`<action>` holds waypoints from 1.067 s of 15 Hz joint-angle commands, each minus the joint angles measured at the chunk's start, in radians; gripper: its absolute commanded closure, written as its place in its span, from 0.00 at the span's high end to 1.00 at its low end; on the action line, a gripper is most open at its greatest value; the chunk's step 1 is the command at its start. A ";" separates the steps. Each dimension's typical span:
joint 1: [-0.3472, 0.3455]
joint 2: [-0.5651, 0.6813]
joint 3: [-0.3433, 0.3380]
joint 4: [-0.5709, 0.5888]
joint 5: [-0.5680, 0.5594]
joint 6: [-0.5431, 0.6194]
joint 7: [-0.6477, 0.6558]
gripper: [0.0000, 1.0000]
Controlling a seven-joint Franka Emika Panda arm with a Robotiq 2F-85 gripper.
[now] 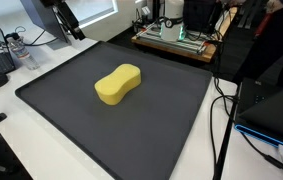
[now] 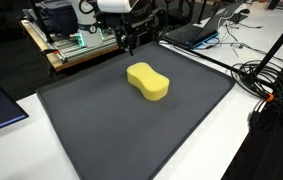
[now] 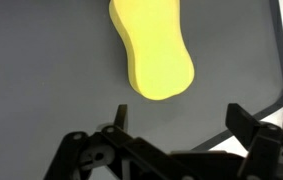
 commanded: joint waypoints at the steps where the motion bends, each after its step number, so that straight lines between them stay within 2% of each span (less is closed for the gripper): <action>1: 0.006 -0.011 -0.014 -0.022 0.004 -0.002 -0.024 1.00; 8: 0.001 -0.004 -0.017 -0.023 0.005 0.013 -0.054 1.00; 13: -0.128 0.051 -0.011 0.003 0.189 0.012 -0.291 1.00; 16: -0.193 0.078 -0.017 -0.007 0.254 -0.004 -0.389 1.00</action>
